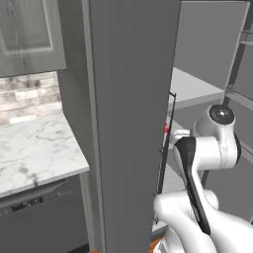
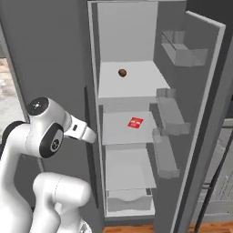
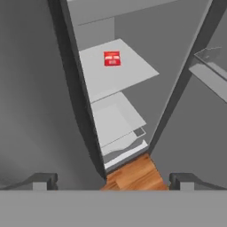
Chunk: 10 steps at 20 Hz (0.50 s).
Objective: Pick the egg and butter from the fridge and place them by the bowl for mixing.
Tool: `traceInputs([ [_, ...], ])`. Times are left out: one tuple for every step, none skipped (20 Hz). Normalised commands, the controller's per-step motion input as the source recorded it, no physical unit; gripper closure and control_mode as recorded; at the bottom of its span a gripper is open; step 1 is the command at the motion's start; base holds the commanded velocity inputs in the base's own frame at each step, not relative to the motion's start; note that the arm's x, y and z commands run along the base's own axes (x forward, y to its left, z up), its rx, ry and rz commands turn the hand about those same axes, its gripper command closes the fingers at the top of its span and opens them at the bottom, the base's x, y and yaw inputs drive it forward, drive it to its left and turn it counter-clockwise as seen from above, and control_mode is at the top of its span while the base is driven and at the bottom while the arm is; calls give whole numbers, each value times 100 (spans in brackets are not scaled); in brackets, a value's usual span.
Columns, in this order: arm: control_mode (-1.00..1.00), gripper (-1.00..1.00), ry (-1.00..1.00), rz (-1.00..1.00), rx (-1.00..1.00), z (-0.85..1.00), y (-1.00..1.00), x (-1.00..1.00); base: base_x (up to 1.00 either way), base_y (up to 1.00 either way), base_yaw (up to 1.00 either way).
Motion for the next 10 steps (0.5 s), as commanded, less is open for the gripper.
traceInputs([
  [100, -100, 0, 0, 0, 0, 0, 0, 7, -45, 0],
  [100, -100, 0, 0, 0, 0, 0, 0, 11, -40, 0],
  [100, -100, 0, 0, 0, 0, 0, 0, 13, -39, 0],
  [100, -100, 0, 0, 0, 0, 0, 0, 15, -40, 0],
  [100, -100, 0, 0, 0, 0, 0, 0, 17, -39, 0],
  [100, -100, 0, 0, 0, 0, 0, 0, 16, -33, 0],
  [100, -100, 0, 0, 0, 0, 0, 0, 15, -28, 0],
  [100, -100, 0, 0, 0, 0, 0, 0, 14, -23, -1],
  [100, -100, 0, 0, 0, 0, 0, 0, 1, -17, -1],
  [100, -100, 0, 0, 0, 0, 0, 0, 0, -11, -3],
])
